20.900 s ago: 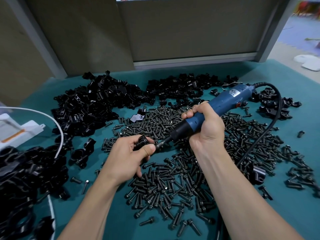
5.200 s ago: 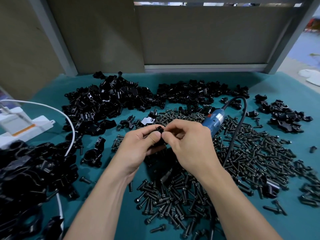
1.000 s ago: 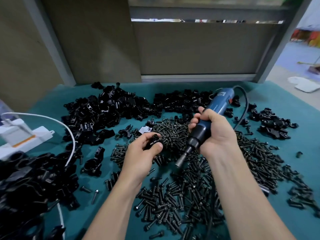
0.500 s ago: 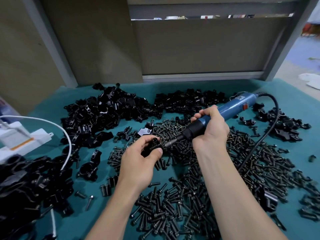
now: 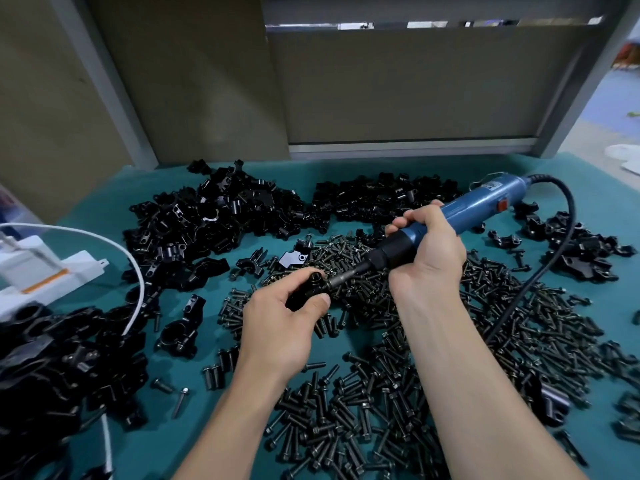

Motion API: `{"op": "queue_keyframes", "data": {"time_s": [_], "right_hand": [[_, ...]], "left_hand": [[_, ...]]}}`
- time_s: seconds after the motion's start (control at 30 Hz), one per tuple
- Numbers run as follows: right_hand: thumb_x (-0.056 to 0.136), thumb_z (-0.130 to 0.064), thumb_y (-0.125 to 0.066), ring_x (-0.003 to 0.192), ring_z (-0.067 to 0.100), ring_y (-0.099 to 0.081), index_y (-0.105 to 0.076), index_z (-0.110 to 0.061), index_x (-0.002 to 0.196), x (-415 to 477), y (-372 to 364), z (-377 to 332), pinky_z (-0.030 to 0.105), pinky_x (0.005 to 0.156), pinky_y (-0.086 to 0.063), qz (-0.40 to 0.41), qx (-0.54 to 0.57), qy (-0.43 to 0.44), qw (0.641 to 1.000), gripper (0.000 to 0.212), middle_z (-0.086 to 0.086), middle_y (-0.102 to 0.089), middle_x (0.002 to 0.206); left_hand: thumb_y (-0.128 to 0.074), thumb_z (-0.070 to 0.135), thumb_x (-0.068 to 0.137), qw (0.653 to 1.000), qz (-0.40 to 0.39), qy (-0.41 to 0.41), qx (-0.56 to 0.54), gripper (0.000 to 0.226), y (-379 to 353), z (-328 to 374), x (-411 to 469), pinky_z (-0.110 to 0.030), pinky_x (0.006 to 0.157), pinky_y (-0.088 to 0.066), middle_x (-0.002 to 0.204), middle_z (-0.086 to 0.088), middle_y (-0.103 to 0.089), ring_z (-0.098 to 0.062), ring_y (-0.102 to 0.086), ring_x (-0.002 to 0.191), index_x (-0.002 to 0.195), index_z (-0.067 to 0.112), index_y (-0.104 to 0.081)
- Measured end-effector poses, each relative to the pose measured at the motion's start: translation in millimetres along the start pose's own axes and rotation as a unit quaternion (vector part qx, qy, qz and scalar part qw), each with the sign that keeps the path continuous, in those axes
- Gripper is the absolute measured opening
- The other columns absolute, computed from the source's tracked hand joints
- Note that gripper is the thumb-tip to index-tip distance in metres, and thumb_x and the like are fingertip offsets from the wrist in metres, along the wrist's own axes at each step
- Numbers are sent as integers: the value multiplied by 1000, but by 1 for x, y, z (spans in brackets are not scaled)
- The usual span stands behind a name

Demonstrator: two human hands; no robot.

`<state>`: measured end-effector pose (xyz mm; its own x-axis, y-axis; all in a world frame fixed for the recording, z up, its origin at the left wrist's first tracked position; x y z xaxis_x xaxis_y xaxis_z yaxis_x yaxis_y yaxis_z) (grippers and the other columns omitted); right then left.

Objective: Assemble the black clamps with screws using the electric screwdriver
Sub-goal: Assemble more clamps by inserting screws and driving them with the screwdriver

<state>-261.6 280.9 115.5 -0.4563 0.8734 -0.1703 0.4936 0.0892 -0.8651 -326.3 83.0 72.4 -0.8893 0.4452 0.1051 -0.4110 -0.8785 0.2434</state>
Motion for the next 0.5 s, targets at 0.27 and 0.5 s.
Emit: {"op": "queue_keyframes", "data": {"time_s": [0.27,0.5], "right_hand": [[84,17,-53,53,19,-56,-53,-13,107,-5,-10,5,30,54,-50,-46,1,-3,999,38,6,-59,67],[83,17,-53,53,18,-56,-54,-13,101,-8,-10,6,30,55,-51,-52,0,1,999,35,5,-59,67]], "left_hand": [[-81,13,90,999,11,6,-29,37,0,-4,1,-9,58,-45,85,24,-76,-3,-56,61,104,47,-76],[-82,8,88,998,24,14,-57,37,0,-3,-1,-4,61,-45,90,19,-79,6,-62,66,109,38,-80]]}}
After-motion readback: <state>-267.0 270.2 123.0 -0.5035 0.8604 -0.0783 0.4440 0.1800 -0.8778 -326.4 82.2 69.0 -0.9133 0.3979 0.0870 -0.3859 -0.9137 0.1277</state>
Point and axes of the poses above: each hand's wrist, its own x-axis towards the middle knuckle, its own y-axis out of the back of the hand, z = x × y, the point moved 5 cm from there along x, towards the middle knuckle
